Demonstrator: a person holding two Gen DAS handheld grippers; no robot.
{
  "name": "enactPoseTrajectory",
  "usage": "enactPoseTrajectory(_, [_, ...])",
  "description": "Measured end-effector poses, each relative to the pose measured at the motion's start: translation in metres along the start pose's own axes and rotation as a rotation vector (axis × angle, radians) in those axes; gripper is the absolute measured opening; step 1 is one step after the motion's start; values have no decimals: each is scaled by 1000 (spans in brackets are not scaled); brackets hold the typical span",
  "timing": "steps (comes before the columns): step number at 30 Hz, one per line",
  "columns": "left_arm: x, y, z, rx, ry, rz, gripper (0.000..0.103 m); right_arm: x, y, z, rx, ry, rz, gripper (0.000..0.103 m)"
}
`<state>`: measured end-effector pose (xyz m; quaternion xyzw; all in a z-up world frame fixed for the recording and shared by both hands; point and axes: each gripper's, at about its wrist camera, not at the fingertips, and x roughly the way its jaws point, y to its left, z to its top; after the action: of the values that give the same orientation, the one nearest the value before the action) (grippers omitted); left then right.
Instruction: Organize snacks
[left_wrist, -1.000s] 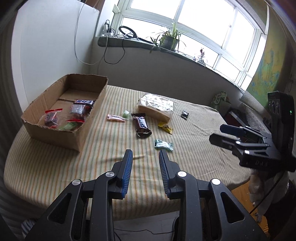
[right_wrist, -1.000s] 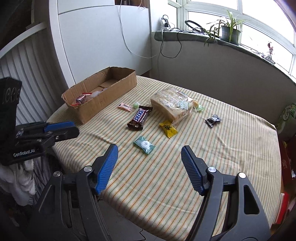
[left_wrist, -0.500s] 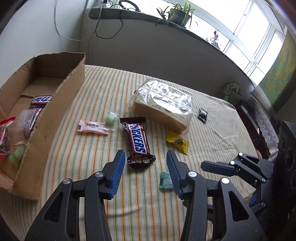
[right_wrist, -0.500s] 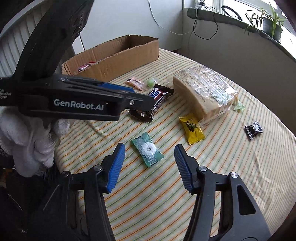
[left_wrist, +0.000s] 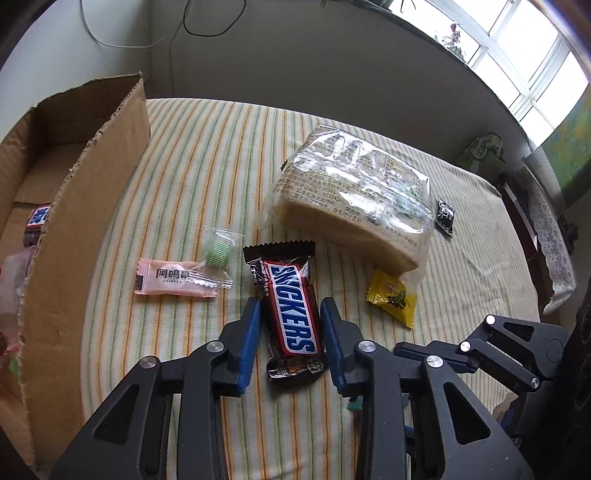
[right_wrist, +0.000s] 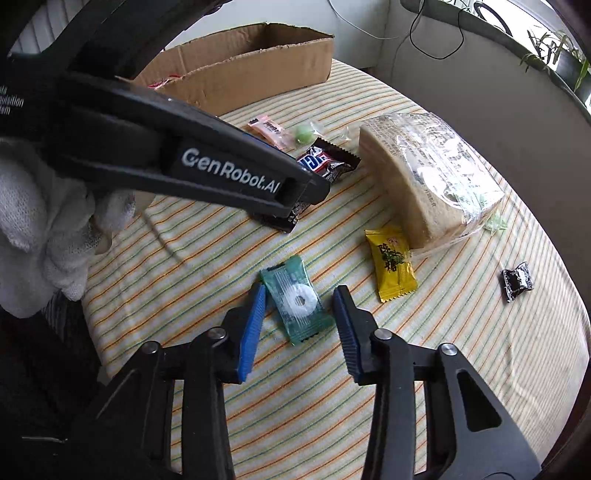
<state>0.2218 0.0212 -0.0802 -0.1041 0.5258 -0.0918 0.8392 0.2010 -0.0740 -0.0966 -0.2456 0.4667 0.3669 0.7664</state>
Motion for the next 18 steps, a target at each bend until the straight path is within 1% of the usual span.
enactPoseTrajectory(1, [0,2,0,-13,9,-5,28,0,3,1,-1,10,-6,27])
enactPoseTrajectory(2, [-1,4,0,-23,18,-10,27,0,5,2,2,19,-10,26])
enactPoseTrajectory(5, [-2,7,1,-31,42,-10,27,-2,6,3,33,42,-14,26])
enactPoseTrajectory(10, [-3,8,2,-52,80,-16,27,-6,-10,3,151,53,11,25])
enactPoseTrajectory(13, [-12,13,1,-78,76,-16,27,-11,-22,5,205,57,-4,25])
enactPoseTrajectory(15, [-20,18,0,-98,71,-21,27,-20,-28,11,224,52,1,25])
enactPoseTrajectory(18, [-40,23,2,-131,53,-31,27,-38,-32,30,224,32,-6,25])
